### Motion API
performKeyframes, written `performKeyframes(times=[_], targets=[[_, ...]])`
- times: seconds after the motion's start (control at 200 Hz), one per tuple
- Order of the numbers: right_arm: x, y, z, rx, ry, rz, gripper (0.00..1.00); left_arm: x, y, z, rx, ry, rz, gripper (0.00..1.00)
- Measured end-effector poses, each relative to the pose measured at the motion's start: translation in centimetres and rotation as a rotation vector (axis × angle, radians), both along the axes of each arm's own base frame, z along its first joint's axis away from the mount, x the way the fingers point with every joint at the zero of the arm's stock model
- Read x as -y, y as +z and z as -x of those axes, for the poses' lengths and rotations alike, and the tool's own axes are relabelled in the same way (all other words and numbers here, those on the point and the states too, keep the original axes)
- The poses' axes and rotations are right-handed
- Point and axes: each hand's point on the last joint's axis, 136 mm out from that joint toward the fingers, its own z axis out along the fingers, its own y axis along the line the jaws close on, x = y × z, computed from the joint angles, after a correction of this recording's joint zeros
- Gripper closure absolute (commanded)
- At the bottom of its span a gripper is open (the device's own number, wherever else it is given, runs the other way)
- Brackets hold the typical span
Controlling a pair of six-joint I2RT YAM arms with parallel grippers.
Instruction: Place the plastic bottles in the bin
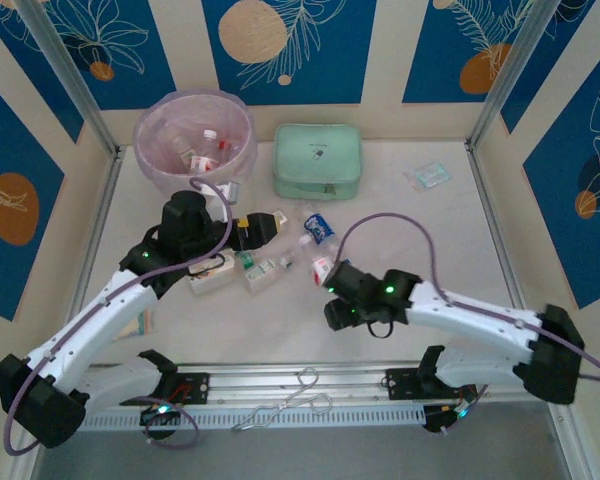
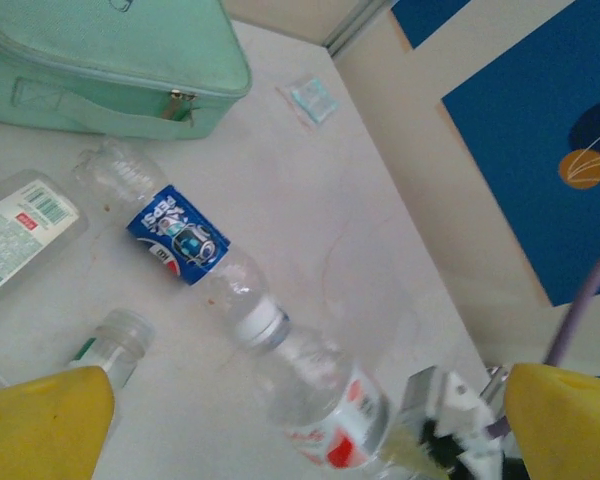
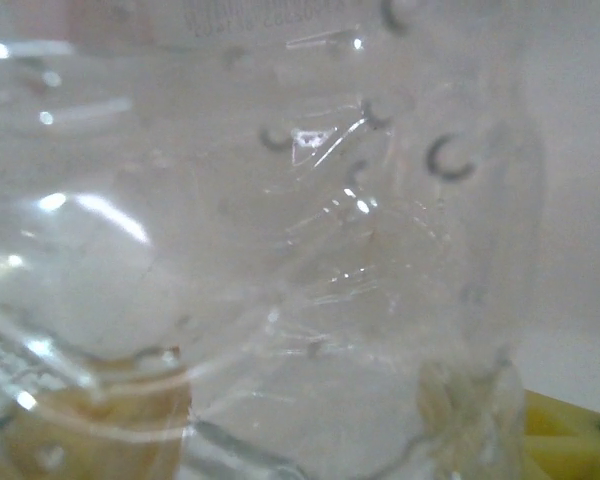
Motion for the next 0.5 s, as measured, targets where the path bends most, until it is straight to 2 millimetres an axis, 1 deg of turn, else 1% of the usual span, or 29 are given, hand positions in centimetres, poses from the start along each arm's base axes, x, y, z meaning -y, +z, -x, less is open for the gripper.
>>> performKeyframes(times=[0.075,0.115,0.21,0.29,0.4,0.5], targets=[[0.1,2.3,-1.2,0.049,-0.05,-0.136,0.51,0.5,0.4,0.2,0.002,-0.001,0.035,0.01],[0.2,3.2,-1.8,0.073,-0.071,-0.203,0.53,1.0,0.8,0.5,0.011,-0.009,0.054,0.0],[0.3,4.1,-2.8,0.121,-0.084,-0.303,0.55,2.6,1.7,1.7,0.026,-0.044,0.099,0.0],[-0.3,4.5,-3.0,0.143,-0.061,-0.363,0.55,4.0,2.3,2.5,0.039,-0.065,0.136,0.0],[-1.4,5.8,-3.6,0.174,-0.032,-0.437,0.56,6.5,2.0,3.0,0.037,-0.081,0.161,0.01],[-2.3,7.0,-3.9,0.204,-0.003,-0.49,0.56,9.3,0.3,3.5,0.017,-0.107,0.145,0.01]])
